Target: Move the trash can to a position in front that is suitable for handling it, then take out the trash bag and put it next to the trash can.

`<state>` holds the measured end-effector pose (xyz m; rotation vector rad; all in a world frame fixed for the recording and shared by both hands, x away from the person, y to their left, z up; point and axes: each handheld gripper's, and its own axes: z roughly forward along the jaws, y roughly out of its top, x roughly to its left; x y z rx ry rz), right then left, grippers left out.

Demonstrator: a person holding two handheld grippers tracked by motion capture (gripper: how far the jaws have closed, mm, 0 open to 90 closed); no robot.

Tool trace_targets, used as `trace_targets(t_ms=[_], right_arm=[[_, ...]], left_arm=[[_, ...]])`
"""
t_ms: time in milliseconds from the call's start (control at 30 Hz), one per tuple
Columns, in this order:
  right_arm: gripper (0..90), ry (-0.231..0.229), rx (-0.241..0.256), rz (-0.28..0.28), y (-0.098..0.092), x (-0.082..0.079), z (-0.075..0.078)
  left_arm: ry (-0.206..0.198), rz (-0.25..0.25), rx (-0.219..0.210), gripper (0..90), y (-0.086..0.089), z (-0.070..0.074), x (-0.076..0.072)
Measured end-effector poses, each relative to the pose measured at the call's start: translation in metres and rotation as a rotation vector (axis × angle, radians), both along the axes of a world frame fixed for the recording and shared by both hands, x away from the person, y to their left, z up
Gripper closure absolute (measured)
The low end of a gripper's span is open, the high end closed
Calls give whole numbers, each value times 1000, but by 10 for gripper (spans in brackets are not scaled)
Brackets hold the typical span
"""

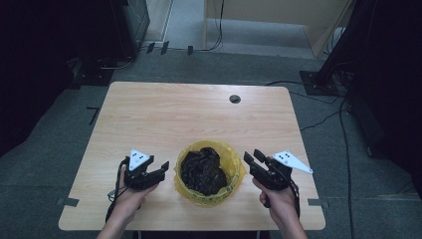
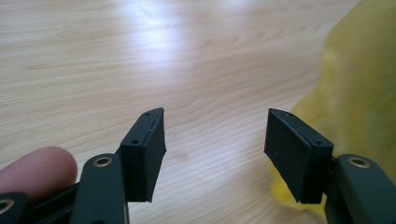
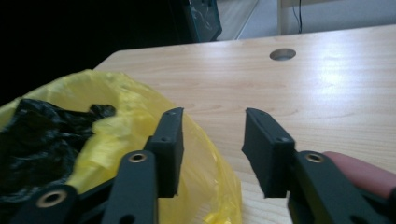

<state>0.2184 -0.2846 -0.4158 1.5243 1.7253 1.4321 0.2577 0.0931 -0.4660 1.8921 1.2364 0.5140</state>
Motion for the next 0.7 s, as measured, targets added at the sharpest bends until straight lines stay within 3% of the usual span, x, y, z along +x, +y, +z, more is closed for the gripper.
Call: trace_targets(t_ms=[100,233,433,533,700], right_arm=[[488,-3,12,6,3,-2,7],[455,-12,35,6,8,-7,15],[409,-19,43,45,22,-14,21],[399,22,98,74,29,-15,20],[410,34,15,83,46,-17,13]], left_arm=[[59,-50,21,348,-1,-12,3],[93,-98,59,332,-2,-20,5],[106,-172,118,263,-8,-29,4],[109,-208,139,254,-14,-32,3],[102,-235,172,249,-26,-36,1]])
